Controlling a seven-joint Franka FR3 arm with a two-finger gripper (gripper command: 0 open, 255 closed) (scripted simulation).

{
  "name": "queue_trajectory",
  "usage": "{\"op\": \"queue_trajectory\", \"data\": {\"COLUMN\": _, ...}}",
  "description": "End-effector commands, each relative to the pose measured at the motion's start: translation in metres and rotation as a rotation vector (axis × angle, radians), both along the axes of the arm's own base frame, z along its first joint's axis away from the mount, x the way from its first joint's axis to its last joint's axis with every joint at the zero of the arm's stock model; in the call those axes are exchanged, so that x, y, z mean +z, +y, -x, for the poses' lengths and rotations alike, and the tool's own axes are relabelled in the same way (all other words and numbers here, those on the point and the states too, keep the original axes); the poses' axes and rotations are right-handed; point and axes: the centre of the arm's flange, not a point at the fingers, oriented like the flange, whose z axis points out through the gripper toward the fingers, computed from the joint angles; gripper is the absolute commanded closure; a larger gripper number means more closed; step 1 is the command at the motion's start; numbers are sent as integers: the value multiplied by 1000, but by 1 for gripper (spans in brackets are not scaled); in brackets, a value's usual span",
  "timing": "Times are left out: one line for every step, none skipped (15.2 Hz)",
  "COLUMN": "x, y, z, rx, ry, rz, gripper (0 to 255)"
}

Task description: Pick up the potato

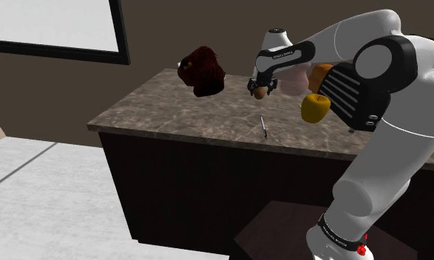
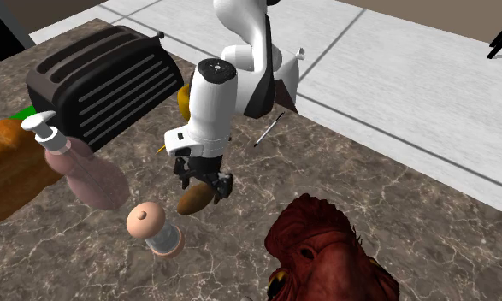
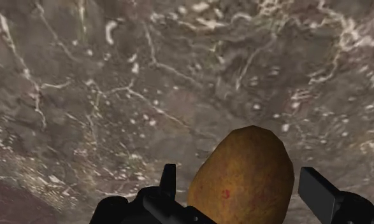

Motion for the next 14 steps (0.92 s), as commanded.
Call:
{"op": "queue_trajectory", "data": {"x": -1, "y": 0, "z": 0, "rx": 0, "ry": -1, "rz": 0, "gripper": 255}}
{"op": "queue_trajectory", "data": {"x": -1, "y": 0, "z": 0, "rx": 0, "ry": -1, "rz": 0, "gripper": 255}}
{"op": "queue_trajectory", "data": {"x": -2, "y": 0, "z": 0, "rx": 0, "ry": -1, "rz": 0, "gripper": 255}}
{"op": "queue_trajectory", "data": {"x": -2, "y": 0, "z": 0, "rx": 0, "ry": -1, "rz": 0, "gripper": 255}}
{"op": "queue_trajectory", "data": {"x": -2, "y": 0, "z": 0, "rx": 0, "ry": -1, "rz": 0, "gripper": 255}}
{"op": "queue_trajectory", "data": {"x": -2, "y": -1, "z": 0, "rx": 0, "ry": -1, "rz": 0, "gripper": 255}}
{"op": "queue_trajectory", "data": {"x": -2, "y": -1, "z": -1, "rx": 0, "ry": -1, "rz": 0, "gripper": 255}}
{"op": "queue_trajectory", "data": {"x": -2, "y": -1, "z": -1, "rx": 0, "ry": -1, "rz": 0, "gripper": 255}}
{"op": "queue_trajectory", "data": {"x": -2, "y": 0, "z": -1, "rx": 0, "ry": -1, "rz": 0, "gripper": 255}}
{"op": "queue_trajectory", "data": {"x": -1, "y": 0, "z": 0, "rx": 0, "ry": -1, "rz": 0, "gripper": 255}}
{"op": "queue_trajectory", "data": {"x": 4, "y": 0, "z": 0, "rx": 0, "ry": -1, "rz": 0, "gripper": 255}}
{"op": "queue_trajectory", "data": {"x": 10, "y": 0, "z": 0, "rx": 0, "ry": -1, "rz": 0, "gripper": 255}}
{"op": "queue_trajectory", "data": {"x": 15, "y": 0, "z": 0, "rx": 0, "ry": -1, "rz": 0, "gripper": 255}}
{"op": "queue_trajectory", "data": {"x": 20, "y": 0, "z": 0, "rx": 0, "ry": -1, "rz": 0, "gripper": 255}}
